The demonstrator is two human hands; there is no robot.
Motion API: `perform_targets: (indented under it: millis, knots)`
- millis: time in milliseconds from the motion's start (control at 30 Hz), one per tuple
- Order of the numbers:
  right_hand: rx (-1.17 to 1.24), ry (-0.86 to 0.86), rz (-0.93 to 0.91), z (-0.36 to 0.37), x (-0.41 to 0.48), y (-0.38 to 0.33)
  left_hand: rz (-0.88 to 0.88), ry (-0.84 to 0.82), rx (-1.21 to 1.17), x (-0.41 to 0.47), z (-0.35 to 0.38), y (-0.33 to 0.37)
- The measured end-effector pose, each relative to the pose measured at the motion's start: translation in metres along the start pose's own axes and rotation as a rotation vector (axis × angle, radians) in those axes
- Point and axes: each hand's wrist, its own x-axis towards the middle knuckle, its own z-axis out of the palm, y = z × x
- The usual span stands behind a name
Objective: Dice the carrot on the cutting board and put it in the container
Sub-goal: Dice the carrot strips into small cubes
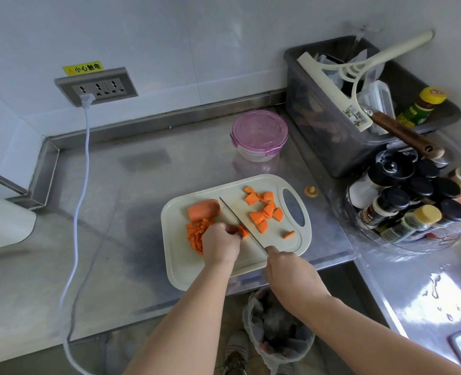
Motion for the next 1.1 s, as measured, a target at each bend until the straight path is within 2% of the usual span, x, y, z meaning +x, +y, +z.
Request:
perform_targets:
  millis: [567,767,900,1100]
  knots:
    - [-0.048,-0.092,0.055,-0.003,0.013,-0.006,-0.005,0.008,0.013,-0.002,0.000,0.004]
    - [0.003,-0.062,0.071,-0.002,0.017,-0.009,0.005,0.021,0.007,-0.006,-0.001,0.005]
    - [-0.011,0.022,0.035,-0.004,0.011,-0.005,0.005,0.022,-0.011,-0.007,-0.002,0.004]
    - [-0.054,0.021,-0.017,-0.006,0.004,-0.007,-0.015,0.017,-0.033,-0.005,-0.002,0.001]
